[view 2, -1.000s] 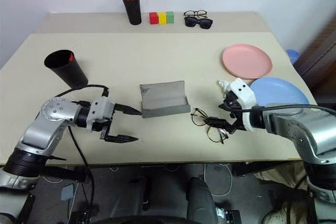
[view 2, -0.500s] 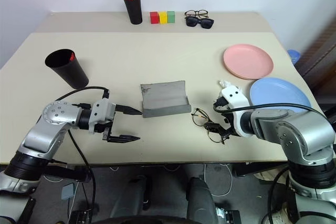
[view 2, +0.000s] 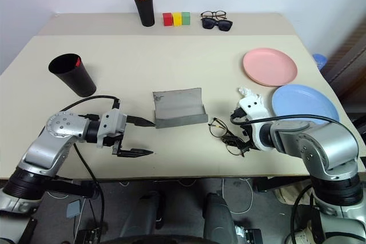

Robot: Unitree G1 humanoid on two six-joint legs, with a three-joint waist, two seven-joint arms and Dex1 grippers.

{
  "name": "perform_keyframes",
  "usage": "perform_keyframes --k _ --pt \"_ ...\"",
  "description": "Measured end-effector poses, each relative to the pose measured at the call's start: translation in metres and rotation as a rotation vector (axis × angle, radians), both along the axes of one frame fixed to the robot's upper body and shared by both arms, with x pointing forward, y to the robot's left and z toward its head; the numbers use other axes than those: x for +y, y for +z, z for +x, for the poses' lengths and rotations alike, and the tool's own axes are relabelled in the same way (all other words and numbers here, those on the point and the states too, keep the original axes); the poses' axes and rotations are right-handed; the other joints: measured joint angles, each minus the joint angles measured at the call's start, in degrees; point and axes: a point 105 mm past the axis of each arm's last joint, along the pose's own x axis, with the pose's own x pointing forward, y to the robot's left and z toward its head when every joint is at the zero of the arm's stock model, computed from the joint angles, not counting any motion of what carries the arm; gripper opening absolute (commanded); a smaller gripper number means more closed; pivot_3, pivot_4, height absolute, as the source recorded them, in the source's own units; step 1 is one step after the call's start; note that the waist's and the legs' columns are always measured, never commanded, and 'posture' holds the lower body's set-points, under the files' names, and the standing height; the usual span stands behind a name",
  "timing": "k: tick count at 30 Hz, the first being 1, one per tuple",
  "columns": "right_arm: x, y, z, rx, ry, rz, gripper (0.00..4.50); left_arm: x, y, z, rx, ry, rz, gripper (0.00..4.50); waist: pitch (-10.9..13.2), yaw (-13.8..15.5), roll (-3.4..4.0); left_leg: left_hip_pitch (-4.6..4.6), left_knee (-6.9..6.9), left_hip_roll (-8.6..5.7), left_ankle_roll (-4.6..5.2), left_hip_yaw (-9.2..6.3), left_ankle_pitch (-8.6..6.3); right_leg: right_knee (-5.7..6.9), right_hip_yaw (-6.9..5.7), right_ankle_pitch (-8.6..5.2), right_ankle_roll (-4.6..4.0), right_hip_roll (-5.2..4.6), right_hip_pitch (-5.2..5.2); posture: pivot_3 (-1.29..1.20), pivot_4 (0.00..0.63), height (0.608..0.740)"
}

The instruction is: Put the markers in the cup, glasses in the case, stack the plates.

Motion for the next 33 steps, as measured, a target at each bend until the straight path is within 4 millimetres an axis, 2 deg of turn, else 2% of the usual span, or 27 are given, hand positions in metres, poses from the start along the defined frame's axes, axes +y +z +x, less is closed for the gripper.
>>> perform_keyframes --k 2,3,5,9,14,18,23,29,31,33 --pt "0.0 -0.003 0.001 0.006 -0.002 0.003 3.67 0.0 0.001 -0.001 -0.003 0.0 0.005 4.06 0.0 0.0 0.0 0.0 0.0 0.0 0.0 0.0 0.0 0.0 0.0 0.0 0.0 0.0 0.0 0.0 0.15 0.74" --pt "0.001 -0.004 0.001 0.008 -0.001 0.004 3.21 0.0 0.001 -0.002 -0.003 0.001 0.006 4.06 0.0 0.0 0.01 0.0 0.0 0.0 0.0 0.0 0.0 0.0 0.0 0.0 0.0 0.0 0.0 0.0 0.15 0.74" --pt "0.001 -0.004 0.002 0.007 0.0 0.007 2.25 0.002 0.0 -0.002 0.004 0.01 0.013 4.06 0.0 0.0 0.01 0.0 0.0 0.0 0.0 0.0 0.0 0.0 0.0 0.0 0.0 0.0 0.0 0.0 0.15 0.74" --pt "0.001 -0.003 0.003 -0.004 0.001 0.009 0.03 0.005 -0.003 -0.003 0.015 0.025 0.018 4.06 0.0 0.0 0.0 0.0 -0.01 0.0 0.0 0.0 0.0 0.0 0.0 0.0 0.0 0.0 -0.01 0.0 0.15 0.74" --pt "0.002 -0.001 0.003 -0.008 0.011 0.014 0.03 0.006 -0.004 -0.004 0.019 0.035 0.016 4.06 0.0 0.0 0.0 0.0 -0.01 0.01 0.0 0.0 0.0 -0.01 -0.01 0.0 0.0 0.0 -0.01 0.0 0.15 0.74" --pt "-0.006 0.006 -0.002 0.0 0.038 -0.011 0.03 0.004 -0.002 -0.004 0.004 0.031 0.012 4.06 0.0 0.1 0.03 -0.07 0.0 0.0 0.0 0.0 0.0 -0.07 -0.01 0.0 0.0 -0.01 -0.03 0.0 0.15 0.74" --pt "-0.012 0.039 -0.005 -0.08 0.153 -0.038 0.03 0.003 -0.001 -0.003 -0.014 0.041 -0.002 4.06 0.0 0.0 0.08 -0.08 -0.02 0.01 0.0 0.0 0.0 -0.1 -0.02 -0.01 0.01 0.0 -0.06 0.0 0.15 0.74" --pt "0.02 0.103 0.023 -0.371 0.324 -0.032 0.03 0.004 -0.003 -0.003 -0.008 0.043 -0.003 4.06 0.1 -1.2 0.11 -0.07 -0.05 0.04 0.0 0.0 -0.01 -0.1 -0.02 -0.01 0.02 0.04 -0.11 0.0 0.15 0.74" --pt "0.038 0.111 0.036 -0.437 0.371 -0.021 0.03 0.003 -0.003 -0.004 -0.008 0.04 -0.006 4.06 0.1 -1.5 0.11 -0.1 -0.05 0.04 0.0 0.02 -0.01 -0.12 -0.01 0.04 -0.04 0.03 -0.13 0.0 0.15 0.74" --pt "0.057 0.107 0.05 -0.464 0.414 -0.009 0.03 0.004 -0.004 -0.004 -0.005 0.042 -0.004 4.06 0.1 -1.7 0.12 -0.15 -0.06 0.03 0.0 0.02 0.0 -0.09 -0.01 0.05 -0.05 0.03 -0.19 0.0 0.15 0.74"
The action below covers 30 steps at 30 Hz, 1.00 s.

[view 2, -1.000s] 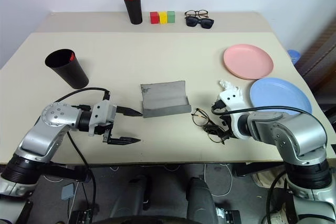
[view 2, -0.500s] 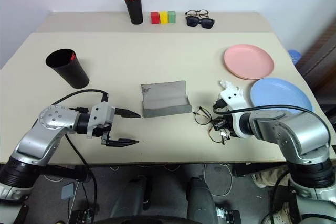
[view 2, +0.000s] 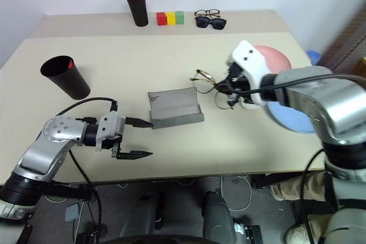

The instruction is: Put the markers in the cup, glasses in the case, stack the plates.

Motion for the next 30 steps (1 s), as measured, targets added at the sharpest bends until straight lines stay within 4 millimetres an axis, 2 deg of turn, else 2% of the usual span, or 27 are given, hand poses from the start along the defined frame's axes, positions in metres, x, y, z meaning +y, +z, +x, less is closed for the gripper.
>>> perform_keyframes --k 3,8,19,22,26,30 --pt "0.026 -0.012 0.02 -0.009 0.047 -0.004 0.03 0.002 -0.002 -0.002 0.008 0.005 0.005 4.06 0.0 0.0 0.01 -0.06 0.01 -0.01 0.01 0.0 0.01 0.07 0.0 0.01 0.01 0.01 -0.09 0.0 0.15 0.74" --pt "0.05 -0.028 0.035 0.004 0.086 0.006 0.03 0.011 -0.01 -0.01 0.031 0.042 0.02 4.06 0.0 0.4 0.02 -0.11 0.02 -0.02 0.01 -0.01 0.01 0.16 0.0 -0.01 0.03 0.01 -0.14 0.0 0.15 0.74" --pt "0.065 -0.042 0.033 0.032 0.157 -0.016 0.03 0.014 -0.003 -0.014 0.012 0.094 0.006 4.06 0.0 0.2 0.02 -0.05 0.05 0.0 0.0 -0.02 0.01 0.57 0.0 -0.04 0.06 0.02 -0.27 0.0 0.15 0.74" --pt "0.071 -0.054 0.025 0.08 0.179 -0.004 0.03 0.015 -0.005 -0.015 0.015 0.105 0.008 4.06 0.0 0.2 0.02 -0.05 0.05 0.0 0.0 -0.02 0.01 0.57 0.0 -0.04 0.07 0.03 -0.27 0.0 0.15 0.74" --pt "0.076 -0.07 0.019 0.137 0.192 0.009 1.41 0.014 -0.004 -0.015 0.01 0.111 0.008 4.06 0.0 0.2 0.02 -0.05 0.08 0.0 0.0 -0.02 0.02 0.58 0.01 -0.04 0.06 0.03 -0.27 0.0 0.15 0.74" --pt "0.071 -0.078 0.02 0.142 0.167 0.006 3.58 0.017 -0.003 -0.012 0.011 0.137 0.005 4.06 0.0 0.3 0.02 -0.06 0.07 0.0 0.0 -0.02 0.02 0.57 0.01 -0.04 0.06 0.03 -0.26 0.0 0.15 0.74"
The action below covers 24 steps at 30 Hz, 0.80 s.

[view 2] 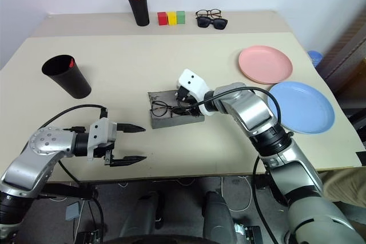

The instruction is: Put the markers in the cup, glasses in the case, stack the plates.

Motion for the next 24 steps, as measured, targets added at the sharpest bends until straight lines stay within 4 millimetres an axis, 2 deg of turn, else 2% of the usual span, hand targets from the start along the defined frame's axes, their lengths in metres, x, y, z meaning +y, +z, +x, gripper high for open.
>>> perform_keyframes --k 1,2,5,9,11,13,16,18,21,24 --pt "-0.003 -0.003 0.0 0.006 -0.013 -0.002 4.11 0.001 0.001 0.001 -0.004 0.011 -0.002 4.06 0.0 0.0 0.0 0.0 0.0 0.0 0.0 0.0 0.0 0.0 0.0 0.0 0.0 0.0 0.0 0.0 0.15 0.74" --pt "-0.008 -0.005 0.0 0.012 -0.026 -0.003 4.45 0.002 0.003 0.003 -0.008 0.022 -0.005 4.06 0.0 0.0 0.0 0.0 0.0 0.0 0.0 0.0 0.0 0.0 0.0 0.0 0.0 0.0 0.0 0.0 0.15 0.74" --pt "-0.024 0.002 -0.006 0.015 -0.069 0.043 4.45 0.004 0.012 0.013 -0.022 0.076 -0.051 4.06 0.0 0.2 0.0 -0.01 0.01 0.0 0.0 0.0 0.0 0.0 0.0 0.0 0.01 0.0 0.01 0.0 0.15 0.74" --pt "-0.054 0.028 -0.026 -0.113 -0.103 0.136 4.45 0.005 0.04 0.054 -0.111 0.196 -0.121 4.06 0.0 1.5 -0.06 0.01 0.07 -0.01 0.0 -0.03 0.0 -0.03 -0.02 -0.01 0.06 0.01 0.1 0.0 0.15 0.74" --pt "-0.07 0.031 -0.039 -0.17 -0.134 0.161 4.5 0.008 0.051 0.075 -0.151 0.256 -0.131 3.55 0.0 1.7 -0.08 0.01 0.09 -0.03 0.0 -0.03 0.0 -0.05 -0.02 -0.03 0.09 0.01 0.15 0.0 0.15 0.74" --pt "-0.089 0.026 -0.055 -0.194 -0.169 0.157 4.5 0.007 0.063 0.103 -0.175 0.337 -0.154 2.8 0.0 2.1 -0.1 0.01 0.17 -0.05 0.0 -0.04 0.0 -0.05 -0.02 -0.03 0.11 0.01 0.2 0.0 0.15 0.74" --pt "-0.116 0.013 -0.077 -0.21 -0.238 0.127 4.5 0.003 0.073 0.136 -0.197 0.392 -0.136 1.28 0.0 2.4 -0.15 0.02 0.26 -0.05 0.01 -0.02 -0.01 -0.09 -0.01 -0.03 0.12 0.01 0.27 0.0 0.15 0.74" --pt "-0.127 0.002 -0.095 -0.21 -0.264 0.125 4.5 -0.007 0.075 0.156 -0.205 0.405 -0.118 0.16 0.0 2.7 -0.18 0.05 0.27 -0.04 0.02 -0.04 -0.01 -0.06 -0.04 -0.05 0.12 0.01 0.3 0.0 0.15 0.74" --pt "-0.135 -0.012 -0.117 -0.186 -0.302 0.158 4.5 -0.019 0.072 0.181 -0.204 0.424 -0.066 0.07 0.0 2.9 -0.23 0.03 0.34 -0.04 0.03 -0.05 -0.03 -0.07 -0.04 -0.14 0.27 0.01 0.32 0.0 0.15 0.74" --pt "-0.141 -0.02 -0.132 -0.184 -0.339 0.166 4.5 -0.033 0.061 0.193 -0.177 0.403 -0.009 0.07 0.0 2.8 -0.25 0.01 0.47 -0.04 0.12 -0.03 -0.09 -0.08 -0.03 -0.18 0.33 0.0 0.33 0.0 0.15 0.74"
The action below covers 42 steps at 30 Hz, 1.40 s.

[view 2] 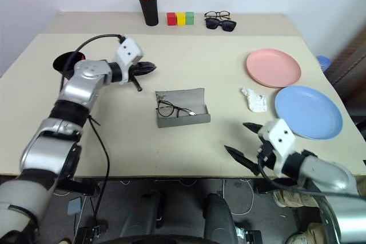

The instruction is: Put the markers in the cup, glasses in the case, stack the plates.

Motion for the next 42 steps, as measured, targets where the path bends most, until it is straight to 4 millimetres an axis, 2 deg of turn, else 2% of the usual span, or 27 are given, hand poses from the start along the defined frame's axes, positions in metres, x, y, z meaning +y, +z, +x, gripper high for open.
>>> perform_keyframes --k 4,7,10,14,18,23,26,32,36,39,42 --pt "-0.005 -0.002 -0.005 -0.025 -0.047 -0.012 4.5 -0.011 -0.028 -0.002 0.097 -0.056 0.053 0.07 0.0 -0.2 0.0 0.01 0.04 0.02 0.06 0.0 -0.05 0.0 -0.01 0.0 -0.01 0.0 0.0 0.0 0.15 0.74" --pt "-0.001 0.006 -0.005 -0.072 -0.062 -0.012 4.5 -0.018 -0.054 -0.014 0.213 -0.137 0.079 0.07 0.0 -0.1 -0.01 -0.03 0.07 0.02 0.06 0.0 -0.06 0.0 -0.02 0.0 -0.03 0.0 -0.01 0.0 0.15 0.74" --pt "0.001 0.01 -0.006 -0.094 -0.075 -0.014 4.5 -0.023 -0.063 -0.027 0.302 -0.249 0.082 0.07 0.0 0.2 -0.03 -0.1 0.12 0.02 0.08 0.0 -0.07 -0.02 -0.02 0.12 -0.24 -0.01 -0.01 0.0 0.15 0.74" --pt "-0.001 0.012 -0.003 -0.115 -0.124 0.017 4.5 -0.029 -0.049 -0.059 0.432 -0.545 0.048 0.07 0.0 0.1 -0.04 -0.11 0.15 0.02 0.08 0.0 -0.08 -0.04 -0.04 0.13 -0.28 -0.03 0.0 0.0 0.15 0.74" --pt "-0.003 0.014 0.002 -0.131 -0.157 0.028 4.5 -0.03 -0.035 -0.073 0.41 -0.667 0.084 0.07 0.0 0.0 0.01 -0.07 0.15 0.03 0.13 -0.01 -0.11 -0.02 -0.02 0.13 -0.28 -0.05 0.04 0.0 0.15 0.74" --pt "-0.014 0.008 0.014 -0.112 -0.252 0.027 4.5 -0.042 -0.056 -0.101 0.439 -0.777 0.133 0.07 0.0 0.0 0.03 -0.08 0.23 0.03 0.16 -0.01 -0.12 -0.02 -0.01 0.13 -0.29 -0.05 0.06 0.0 0.15 0.74" --pt "-0.025 0.004 0.022 -0.101 -0.312 0.017 4.5 -0.048 -0.056 -0.111 0.432 -0.811 0.161 0.07 0.0 0.2 0.09 -0.08 0.26 0.0 0.17 -0.01 -0.12 -0.02 -0.01 0.12 -0.29 -0.06 0.09 0.0 0.15 0.74" --pt "-0.038 0.008 0.035 -0.114 -0.396 0.014 4.5 -0.064 -0.052 -0.111 0.386 -0.778 0.109 0.07 0.0 0.1 0.09 -0.08 0.31 -0.01 0.19 -0.02 -0.13 -0.02 -0.01 0.12 -0.28 -0.08 0.11 0.0 0.15 0.74" --pt "-0.062 -0.001 0.046 -0.088 -0.488 -0.029 4.5 -0.069 -0.027 -0.098 0.257 -0.693 -0.004 0.07 0.0 0.1 0.09 -0.07 0.31 0.0 0.21 -0.02 -0.13 -0.01 -0.01 0.13 -0.27 -0.07 0.11 0.0 0.15 0.74" --pt "-0.083 -0.009 0.057 -0.057 -0.574 -0.049 4.5 -0.084 -0.006 -0.093 0.099 -0.663 -0.078 0.07 0.0 0.1 0.1 -0.07 0.31 -0.02 0.21 -0.02 -0.13 -0.01 -0.01 0.13 -0.27 -0.07 0.11 0.0 0.15 0.74" --pt "-0.095 -0.013 0.068 -0.043 -0.623 -0.053 4.5 -0.103 -0.003 -0.099 0.057 -0.675 -0.105 0.9 0.0 0.1 0.1 -0.07 0.3 -0.03 0.22 -0.02 -0.13 0.0 -0.01 0.13 -0.26 -0.07 0.11 0.0 0.15 0.74"
